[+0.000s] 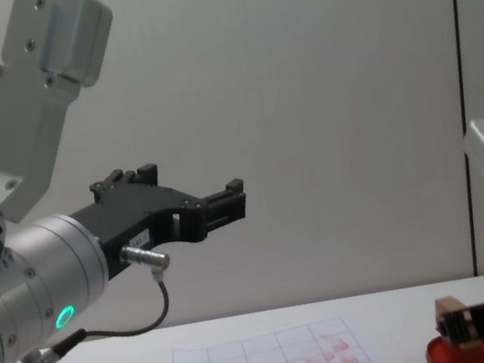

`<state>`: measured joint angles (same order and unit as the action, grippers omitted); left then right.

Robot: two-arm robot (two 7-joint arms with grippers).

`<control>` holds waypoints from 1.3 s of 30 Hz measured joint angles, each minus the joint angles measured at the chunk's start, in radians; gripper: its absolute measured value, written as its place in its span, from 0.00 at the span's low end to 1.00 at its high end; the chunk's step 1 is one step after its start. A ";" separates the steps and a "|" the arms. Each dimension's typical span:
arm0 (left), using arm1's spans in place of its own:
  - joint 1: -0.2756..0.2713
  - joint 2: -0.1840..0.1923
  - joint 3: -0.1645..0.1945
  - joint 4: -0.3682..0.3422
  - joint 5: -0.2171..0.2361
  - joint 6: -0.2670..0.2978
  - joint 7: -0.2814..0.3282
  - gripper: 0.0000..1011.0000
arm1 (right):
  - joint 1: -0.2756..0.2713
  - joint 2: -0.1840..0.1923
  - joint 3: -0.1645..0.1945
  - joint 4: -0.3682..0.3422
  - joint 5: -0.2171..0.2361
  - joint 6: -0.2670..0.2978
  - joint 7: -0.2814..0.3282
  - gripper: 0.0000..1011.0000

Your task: Use the one hand to pick up the stamp and affix it onto the A4 paper.

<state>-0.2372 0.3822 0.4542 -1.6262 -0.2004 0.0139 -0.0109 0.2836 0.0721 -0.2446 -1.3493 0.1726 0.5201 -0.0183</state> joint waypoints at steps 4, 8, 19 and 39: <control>0.000 0.000 0.000 0.000 0.000 0.000 0.000 0.99 | 0.003 -0.001 0.001 0.022 -0.004 -0.002 -0.001 0.22; 0.000 0.000 0.000 0.000 0.000 0.000 0.000 0.99 | 0.009 -0.004 0.002 0.040 -0.009 -0.009 0.000 0.31; 0.000 0.000 0.000 0.000 0.000 0.000 0.000 0.99 | 0.013 -0.008 0.002 0.045 -0.016 -0.057 0.013 0.68; 0.000 0.000 0.000 0.000 0.000 0.000 0.000 0.99 | -0.061 0.027 0.007 -0.129 -0.047 -0.212 0.033 0.99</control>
<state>-0.2372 0.3821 0.4542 -1.6262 -0.2004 0.0139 -0.0110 0.2221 0.0989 -0.2373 -1.4780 0.1259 0.3085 0.0145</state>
